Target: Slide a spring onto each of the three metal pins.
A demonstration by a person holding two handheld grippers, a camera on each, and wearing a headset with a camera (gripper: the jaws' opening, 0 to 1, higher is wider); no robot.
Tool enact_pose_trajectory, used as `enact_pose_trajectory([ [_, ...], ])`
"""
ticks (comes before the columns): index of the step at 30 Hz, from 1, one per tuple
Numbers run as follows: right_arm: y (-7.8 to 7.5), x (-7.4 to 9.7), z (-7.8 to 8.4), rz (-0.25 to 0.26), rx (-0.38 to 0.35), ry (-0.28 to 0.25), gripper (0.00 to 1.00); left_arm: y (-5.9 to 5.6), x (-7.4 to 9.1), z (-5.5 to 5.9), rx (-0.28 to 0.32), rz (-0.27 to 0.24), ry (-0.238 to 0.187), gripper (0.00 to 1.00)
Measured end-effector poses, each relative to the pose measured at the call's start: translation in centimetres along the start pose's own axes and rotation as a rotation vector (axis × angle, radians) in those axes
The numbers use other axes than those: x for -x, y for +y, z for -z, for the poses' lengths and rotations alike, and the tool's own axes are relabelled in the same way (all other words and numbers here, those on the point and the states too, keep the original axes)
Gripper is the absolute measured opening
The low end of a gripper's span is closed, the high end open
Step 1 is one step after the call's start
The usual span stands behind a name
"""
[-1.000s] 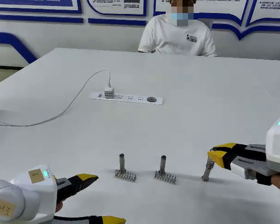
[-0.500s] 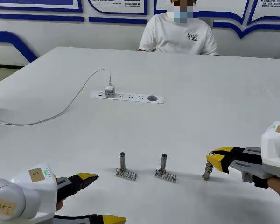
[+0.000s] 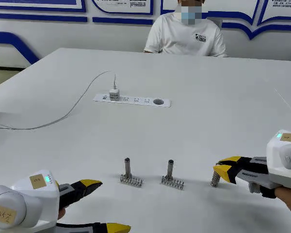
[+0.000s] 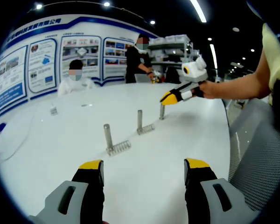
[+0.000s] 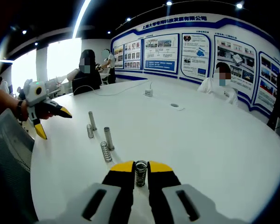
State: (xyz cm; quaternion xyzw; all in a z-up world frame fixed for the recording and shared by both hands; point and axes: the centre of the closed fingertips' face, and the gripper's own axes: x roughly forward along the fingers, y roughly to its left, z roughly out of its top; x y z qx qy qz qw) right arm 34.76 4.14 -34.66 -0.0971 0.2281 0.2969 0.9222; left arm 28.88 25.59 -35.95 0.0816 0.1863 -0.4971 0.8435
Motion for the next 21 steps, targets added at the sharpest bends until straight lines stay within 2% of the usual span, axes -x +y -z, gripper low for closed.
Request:
enact_pose_trajectory([
  [21,0.4,-0.5,1.2,-0.005,0.014,0.046,0.13,-0.2,0.0,0.1,0.001,0.004,0.003,0.71],
])
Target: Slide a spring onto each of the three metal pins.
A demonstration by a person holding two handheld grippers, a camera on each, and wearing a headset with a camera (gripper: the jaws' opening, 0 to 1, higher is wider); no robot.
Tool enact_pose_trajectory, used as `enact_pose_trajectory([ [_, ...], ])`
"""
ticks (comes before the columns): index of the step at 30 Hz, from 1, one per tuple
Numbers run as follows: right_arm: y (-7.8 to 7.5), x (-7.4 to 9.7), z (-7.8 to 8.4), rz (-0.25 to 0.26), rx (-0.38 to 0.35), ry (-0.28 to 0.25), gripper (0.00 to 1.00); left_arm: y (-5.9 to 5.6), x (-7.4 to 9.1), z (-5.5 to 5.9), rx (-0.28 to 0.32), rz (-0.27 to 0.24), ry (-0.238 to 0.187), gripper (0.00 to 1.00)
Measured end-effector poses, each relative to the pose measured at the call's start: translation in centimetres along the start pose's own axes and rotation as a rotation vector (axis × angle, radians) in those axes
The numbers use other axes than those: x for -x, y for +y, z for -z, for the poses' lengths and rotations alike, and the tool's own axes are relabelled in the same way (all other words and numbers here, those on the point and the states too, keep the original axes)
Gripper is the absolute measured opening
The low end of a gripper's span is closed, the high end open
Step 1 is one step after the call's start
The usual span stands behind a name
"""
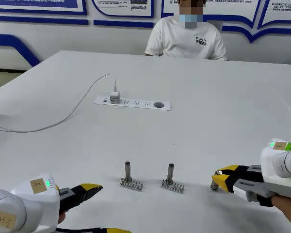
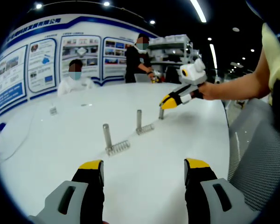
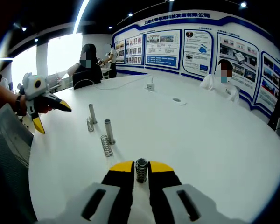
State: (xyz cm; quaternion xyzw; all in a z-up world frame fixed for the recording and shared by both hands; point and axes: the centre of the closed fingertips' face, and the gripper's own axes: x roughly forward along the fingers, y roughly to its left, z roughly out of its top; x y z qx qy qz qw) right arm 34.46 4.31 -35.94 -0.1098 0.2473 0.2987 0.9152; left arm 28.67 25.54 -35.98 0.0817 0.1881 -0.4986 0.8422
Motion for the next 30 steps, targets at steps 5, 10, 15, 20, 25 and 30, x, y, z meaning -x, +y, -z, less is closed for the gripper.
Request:
enact_pose_trajectory([
  [5,0.1,0.0,0.0,-0.001,0.001,0.002,0.16,-0.1,0.0,0.0,0.003,0.002,-0.001,0.71],
  [10,0.1,0.0,-0.1,0.003,0.004,-0.005,0.21,-0.1,-0.1,0.0,0.004,0.003,-0.002,0.71],
  [15,-0.2,0.1,-0.5,0.017,0.015,-0.021,0.25,0.0,-0.1,0.0,0.004,0.003,-0.003,0.71],
  [20,0.0,0.3,-1.3,0.019,0.026,-0.045,0.27,0.0,-0.1,0.0,0.006,0.000,-0.004,0.71],
  [25,0.8,0.4,-2.7,0.005,0.059,-0.069,0.27,0.0,-0.1,0.1,0.007,0.000,-0.002,0.71],
  [30,1.8,0.2,-3.8,-0.016,0.089,-0.083,0.27,0.0,-0.1,0.1,0.006,-0.002,-0.003,0.71],
])
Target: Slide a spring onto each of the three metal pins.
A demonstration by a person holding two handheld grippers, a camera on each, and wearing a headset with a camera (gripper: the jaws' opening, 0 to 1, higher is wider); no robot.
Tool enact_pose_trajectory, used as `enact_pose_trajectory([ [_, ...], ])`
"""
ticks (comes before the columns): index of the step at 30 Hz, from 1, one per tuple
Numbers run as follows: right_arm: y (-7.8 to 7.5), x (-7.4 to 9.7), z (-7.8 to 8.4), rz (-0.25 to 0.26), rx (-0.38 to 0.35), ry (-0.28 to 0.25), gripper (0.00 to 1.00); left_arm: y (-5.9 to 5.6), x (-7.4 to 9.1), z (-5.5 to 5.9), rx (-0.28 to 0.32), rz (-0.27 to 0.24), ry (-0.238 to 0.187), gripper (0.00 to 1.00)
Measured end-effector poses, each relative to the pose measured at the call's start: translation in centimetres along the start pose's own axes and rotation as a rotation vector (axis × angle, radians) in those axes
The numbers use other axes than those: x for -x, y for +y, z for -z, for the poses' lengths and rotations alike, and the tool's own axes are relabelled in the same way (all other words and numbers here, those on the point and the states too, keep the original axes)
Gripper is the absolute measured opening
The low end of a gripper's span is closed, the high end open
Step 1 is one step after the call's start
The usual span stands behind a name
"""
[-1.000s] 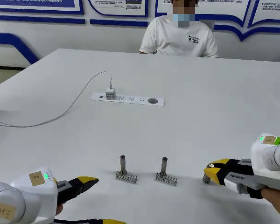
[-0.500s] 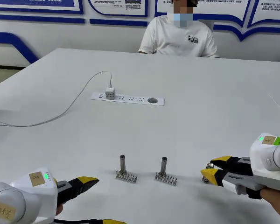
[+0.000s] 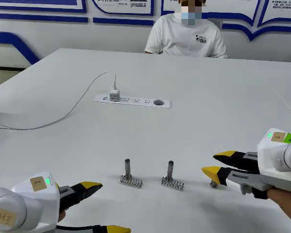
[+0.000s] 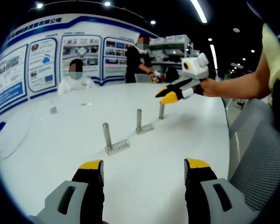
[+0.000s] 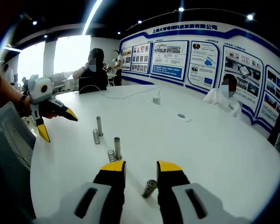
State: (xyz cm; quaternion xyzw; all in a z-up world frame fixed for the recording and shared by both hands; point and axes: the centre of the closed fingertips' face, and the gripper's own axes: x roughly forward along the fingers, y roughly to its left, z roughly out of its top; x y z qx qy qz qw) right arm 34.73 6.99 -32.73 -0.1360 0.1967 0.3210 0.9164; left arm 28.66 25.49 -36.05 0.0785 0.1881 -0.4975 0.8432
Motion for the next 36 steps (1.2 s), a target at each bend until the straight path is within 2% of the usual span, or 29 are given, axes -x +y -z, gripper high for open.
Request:
enact_pose_trajectory([
  [8,1.3,-0.5,-0.7,-0.034,0.024,-0.009,0.28,0.1,0.1,0.1,0.001,-0.004,-0.001,0.71],
  [16,2.9,-1.4,-0.4,-0.076,0.041,0.007,0.27,0.1,0.1,0.1,0.001,-0.004,-0.003,0.71],
  [29,5.1,-2.8,0.9,-0.132,0.057,0.056,0.27,0.2,0.1,0.1,0.005,-0.005,-0.004,0.71],
  [36,5.4,-3.7,2.3,-0.148,0.058,0.095,0.25,0.2,0.2,0.1,0.005,-0.005,-0.003,0.71],
])
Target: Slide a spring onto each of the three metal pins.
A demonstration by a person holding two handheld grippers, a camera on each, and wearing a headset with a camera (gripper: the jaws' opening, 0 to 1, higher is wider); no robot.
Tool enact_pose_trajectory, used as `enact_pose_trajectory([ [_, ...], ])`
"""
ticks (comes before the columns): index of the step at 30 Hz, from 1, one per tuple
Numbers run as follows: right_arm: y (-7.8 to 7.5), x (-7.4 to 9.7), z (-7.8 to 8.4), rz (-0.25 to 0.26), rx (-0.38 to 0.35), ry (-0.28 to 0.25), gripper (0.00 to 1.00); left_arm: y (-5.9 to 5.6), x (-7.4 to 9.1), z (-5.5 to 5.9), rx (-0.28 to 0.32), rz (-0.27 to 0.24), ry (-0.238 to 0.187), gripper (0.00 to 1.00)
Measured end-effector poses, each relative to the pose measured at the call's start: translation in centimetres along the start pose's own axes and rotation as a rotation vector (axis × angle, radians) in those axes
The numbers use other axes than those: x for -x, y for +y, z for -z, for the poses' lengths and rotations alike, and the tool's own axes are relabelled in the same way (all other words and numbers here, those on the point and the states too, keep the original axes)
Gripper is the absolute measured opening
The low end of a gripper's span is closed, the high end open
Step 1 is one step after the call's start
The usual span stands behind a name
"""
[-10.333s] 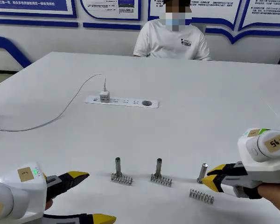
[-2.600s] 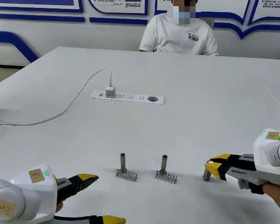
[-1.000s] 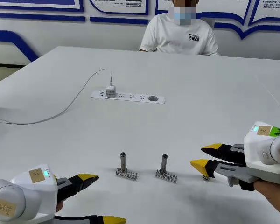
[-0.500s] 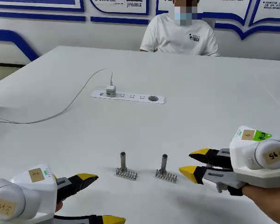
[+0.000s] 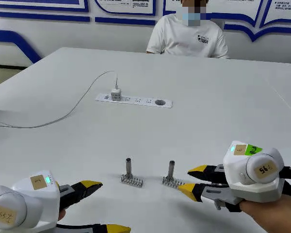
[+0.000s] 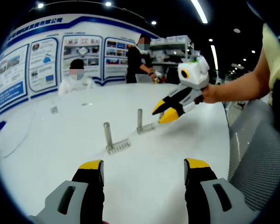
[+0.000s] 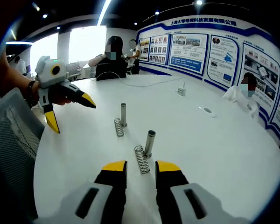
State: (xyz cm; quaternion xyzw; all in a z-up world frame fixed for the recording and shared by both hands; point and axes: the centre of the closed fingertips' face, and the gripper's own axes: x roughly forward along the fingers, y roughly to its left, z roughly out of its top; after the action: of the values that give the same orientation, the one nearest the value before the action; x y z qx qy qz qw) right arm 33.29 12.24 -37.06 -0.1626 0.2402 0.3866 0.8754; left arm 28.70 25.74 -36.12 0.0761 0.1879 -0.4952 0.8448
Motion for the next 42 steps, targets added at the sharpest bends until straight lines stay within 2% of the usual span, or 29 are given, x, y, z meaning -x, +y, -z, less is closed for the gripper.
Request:
enact_pose_trajectory([
  [15,-0.2,-1.7,1.2,-0.012,-0.022,0.037,0.22,0.0,0.1,0.1,0.000,-0.001,0.008,0.71],
  [24,-0.1,-2.1,2.0,-0.020,-0.032,0.060,0.20,-0.1,0.2,0.3,0.003,-0.003,0.013,0.71],
  [42,0.1,-2.2,2.2,-0.030,-0.049,0.058,0.14,-0.1,0.1,0.4,0.005,-0.006,0.013,0.70],
])
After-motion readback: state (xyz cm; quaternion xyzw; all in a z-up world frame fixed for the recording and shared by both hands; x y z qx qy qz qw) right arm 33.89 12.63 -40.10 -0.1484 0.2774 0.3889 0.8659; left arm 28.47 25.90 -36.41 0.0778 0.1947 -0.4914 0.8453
